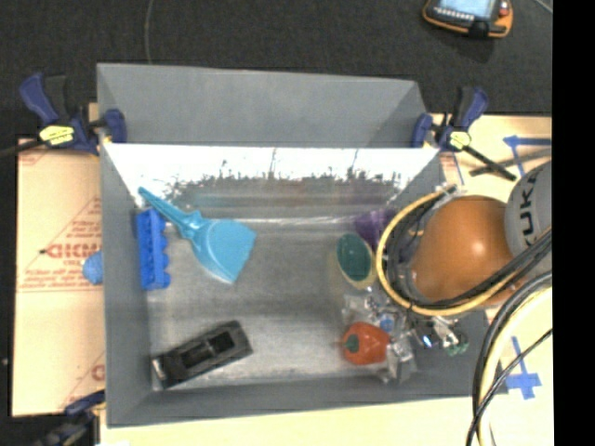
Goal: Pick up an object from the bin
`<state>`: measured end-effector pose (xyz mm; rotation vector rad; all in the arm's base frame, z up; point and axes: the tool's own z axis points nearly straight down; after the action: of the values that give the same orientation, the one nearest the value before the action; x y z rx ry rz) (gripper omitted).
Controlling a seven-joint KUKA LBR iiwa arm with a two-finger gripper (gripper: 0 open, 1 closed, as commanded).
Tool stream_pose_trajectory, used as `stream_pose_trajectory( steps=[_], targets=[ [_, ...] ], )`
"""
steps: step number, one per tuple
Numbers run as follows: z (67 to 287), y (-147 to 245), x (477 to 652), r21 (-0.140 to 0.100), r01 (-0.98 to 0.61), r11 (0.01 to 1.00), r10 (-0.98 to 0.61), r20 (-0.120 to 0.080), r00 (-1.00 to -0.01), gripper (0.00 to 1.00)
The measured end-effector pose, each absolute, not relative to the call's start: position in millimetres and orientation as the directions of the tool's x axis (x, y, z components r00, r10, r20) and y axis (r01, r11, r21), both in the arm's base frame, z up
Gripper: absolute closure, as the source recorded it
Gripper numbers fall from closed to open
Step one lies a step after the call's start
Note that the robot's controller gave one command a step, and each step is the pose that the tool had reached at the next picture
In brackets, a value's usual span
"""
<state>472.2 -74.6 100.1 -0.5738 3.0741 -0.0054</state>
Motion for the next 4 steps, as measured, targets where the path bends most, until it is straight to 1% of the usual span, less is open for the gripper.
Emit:
stream_pose_trajectory(
  steps=[1, 2, 3, 4],
  targets=[
    [72.0, -78.6, 482.2, -0.012, -0.547, 0.837, -0.547, -0.018, -0.837, 0.0],
    [70.4, -84.1, 480.9, -0.011, -0.534, 0.845, -0.534, -0.016, -0.845, 1.0],
    [70.4, -84.1, 480.9, -0.011, -0.534, 0.845, -0.535, -0.016, -0.845, 1.0],
    [102.6, -83.5, 478.4, -0.004, -0.532, 0.847, -0.532, -0.009, -0.846, 1.0]
  ],
)
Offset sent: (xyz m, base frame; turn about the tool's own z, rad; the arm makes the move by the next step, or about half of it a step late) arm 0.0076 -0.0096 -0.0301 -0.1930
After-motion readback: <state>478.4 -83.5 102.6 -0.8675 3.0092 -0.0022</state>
